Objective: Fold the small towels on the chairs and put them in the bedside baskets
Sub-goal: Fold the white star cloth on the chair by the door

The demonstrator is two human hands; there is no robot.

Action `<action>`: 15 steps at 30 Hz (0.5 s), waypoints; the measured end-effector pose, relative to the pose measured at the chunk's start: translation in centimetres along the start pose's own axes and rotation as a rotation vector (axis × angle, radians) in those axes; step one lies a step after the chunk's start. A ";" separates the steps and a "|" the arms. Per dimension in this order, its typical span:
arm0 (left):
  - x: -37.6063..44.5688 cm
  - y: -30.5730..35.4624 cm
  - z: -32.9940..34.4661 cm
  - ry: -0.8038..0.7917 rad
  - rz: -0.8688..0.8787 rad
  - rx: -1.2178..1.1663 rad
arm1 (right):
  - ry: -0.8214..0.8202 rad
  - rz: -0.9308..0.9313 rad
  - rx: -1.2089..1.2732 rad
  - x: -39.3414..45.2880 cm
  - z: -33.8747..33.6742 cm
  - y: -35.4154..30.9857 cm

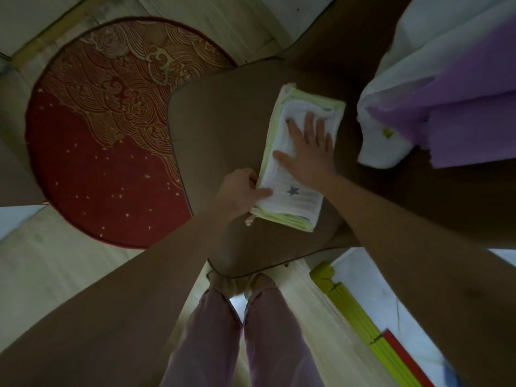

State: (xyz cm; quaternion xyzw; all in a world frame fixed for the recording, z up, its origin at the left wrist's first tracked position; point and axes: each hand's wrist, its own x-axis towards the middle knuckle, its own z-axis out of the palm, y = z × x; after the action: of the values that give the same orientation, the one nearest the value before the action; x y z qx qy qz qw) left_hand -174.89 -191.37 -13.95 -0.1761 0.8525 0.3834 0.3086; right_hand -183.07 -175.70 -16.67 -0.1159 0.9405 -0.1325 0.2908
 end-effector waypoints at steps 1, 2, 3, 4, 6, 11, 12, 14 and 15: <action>0.3 0.4 0.4 0.015 0.006 -0.042 | 0.000 -0.035 -0.045 0.8 -0.7 0.7; 0.5 0.9 0.8 0.022 0.011 -0.082 | 0.004 -0.059 -0.085 1.4 -1.4 1.4; 0.7 1.5 1.4 0.018 0.011 -0.122 | 0.009 -0.072 -0.125 1.9 -2.1 2.0; 0.9 2.2 2.1 0.006 0.012 -0.157 | 0.013 -0.079 -0.164 2.2 -2.6 2.6; 1.1 3.5 3.6 -0.029 0.011 -0.215 | 0.028 -0.077 -0.207 2.3 -3.5 3.3; 0.4 5.5 6.0 -0.166 0.016 -0.267 | 0.045 -0.055 -0.167 -0.3 -3.5 4.1; 0.2 5.5 5.8 -0.182 0.016 -0.245 | 0.018 -0.054 -0.160 -1.0 -3.3 4.3; -0.2 5.3 4.5 -0.181 0.013 -0.180 | -0.039 -0.036 -0.115 -2.0 -3.4 4.4; -0.4 5.4 3.4 -0.169 0.010 -0.139 | -0.064 -0.013 -0.061 -2.6 -3.8 4.1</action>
State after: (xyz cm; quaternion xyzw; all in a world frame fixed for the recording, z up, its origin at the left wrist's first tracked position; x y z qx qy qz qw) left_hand -176.11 -185.28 -12.48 -0.1601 0.7957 0.4567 0.3643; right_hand -183.79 -170.36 -13.63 -0.1350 0.9334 -0.1020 0.3164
